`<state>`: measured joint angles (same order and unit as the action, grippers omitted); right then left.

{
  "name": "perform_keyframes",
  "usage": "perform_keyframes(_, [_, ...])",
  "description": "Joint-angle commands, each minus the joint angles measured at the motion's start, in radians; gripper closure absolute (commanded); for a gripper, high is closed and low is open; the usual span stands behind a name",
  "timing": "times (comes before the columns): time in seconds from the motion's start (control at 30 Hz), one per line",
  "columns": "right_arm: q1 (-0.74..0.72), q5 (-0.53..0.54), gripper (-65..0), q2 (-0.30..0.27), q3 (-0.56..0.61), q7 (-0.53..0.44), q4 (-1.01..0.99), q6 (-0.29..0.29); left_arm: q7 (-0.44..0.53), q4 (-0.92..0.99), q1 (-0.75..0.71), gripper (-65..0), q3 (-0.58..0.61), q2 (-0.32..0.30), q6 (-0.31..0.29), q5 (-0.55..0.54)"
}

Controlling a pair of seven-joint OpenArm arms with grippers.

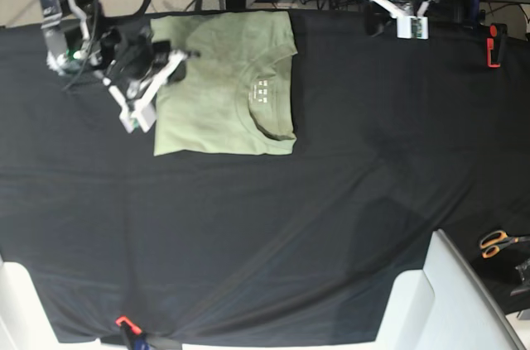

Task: Fold the T-shirt properly
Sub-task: 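Fold the held shirt end over the body toward the left gripper, then lower the left gripper onto the shirt's collar end and grasp it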

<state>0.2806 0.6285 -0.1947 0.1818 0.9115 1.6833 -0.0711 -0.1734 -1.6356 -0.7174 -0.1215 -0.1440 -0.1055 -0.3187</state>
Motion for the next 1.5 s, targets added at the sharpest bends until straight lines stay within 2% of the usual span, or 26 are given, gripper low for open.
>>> perform_keyframes(0.0, [-0.016, 0.011, -0.2, -0.009, -0.005, -0.019, 0.001, -0.008, 0.019, -0.024, 0.005, 0.0, 0.016, -0.007, 0.002, 0.000])
perform_keyframes(0.2, [-0.036, 0.011, -0.2, -0.038, 0.003, -0.116, -0.111, -0.008, 0.019, -0.039, 0.020, 0.0, 0.076, -0.009, 0.002, 0.002])
perform_keyframes(0.37, [-0.036, 0.014, -0.2, -0.078, 0.002, -0.116, -0.093, -0.008, 0.010, -0.079, 0.014, 0.0, 0.085, -0.009, 0.002, -0.001])
perform_keyframes(0.63, [0.072, 0.015, -0.2, -0.079, -0.005, -0.068, 0.222, 0.000, -0.197, -0.233, 0.048, 0.0, 0.078, -0.007, -0.004, -0.013])
perform_keyframes(0.7, [0.081, 0.014, -0.2, -0.079, -0.006, -0.070, 0.240, 0.001, -0.219, -0.271, 0.064, 0.0, 0.081, -0.007, -0.004, -0.072])
perform_keyframes(0.77, [0.081, 0.012, -0.2, -0.079, -0.006, -0.070, 0.234, 0.001, -0.219, -0.280, 0.081, -0.5, 0.072, -0.010, -0.004, -0.182])
perform_keyframes(0.87, [0.081, 0.011, -0.2, -0.087, -0.006, -0.070, 0.228, 0.001, -0.219, -0.274, 0.120, -29.6, 0.084, -0.062, -0.004, -0.323])
perform_keyframes(0.93, [0.081, 0.011, -0.2, -0.107, -0.006, -0.070, 0.228, 0.001, -0.219, -0.260, 0.140, -44.3, 0.096, -0.081, -0.004, -0.402])
perform_keyframes(0.97, [0.081, 0.011, -0.2, -0.108, -0.006, -0.071, 0.228, 0.001, -0.219, -0.248, 0.149, -50.8, 0.102, -0.087, -0.004, -0.432])
perform_keyframes(1.07, [0.081, 0.011, -0.2, -0.113, -0.006, -0.071, 0.226, -0.002, -0.219, -0.196, 0.196, -63.8, 0.121, -0.095, -0.044, -0.458])
perform_keyframes(1.2, [0.081, 0.011, -0.2, -0.113, -0.006, -0.068, 0.226, -0.005, -0.219, -0.053, 0.258, -65.0, 0.133, -0.075, -0.159, -0.463])
perform_keyframes(1.27, [0.081, 0.011, -0.2, -0.113, -0.006, -0.068, 0.226, -0.005, -0.219, 0.018, 0.278, -65.0, 0.133, -0.045, -0.162, -0.455])
perform_keyframes(1.37, [0.081, 0.011, -0.2, -0.130, -0.006, -0.071, 0.226, -0.005, -0.219, 0.105, 0.305, -65.0, 0.138, -0.033, -0.167, -0.455])
perform_keyframes(1.47, [0.076, 0.011, -0.2, -0.133, -0.006, -0.071, 0.226, -0.005, -0.219, 0.160, 0.347, -65.0, 0.217, -0.038, -0.167, -0.455])
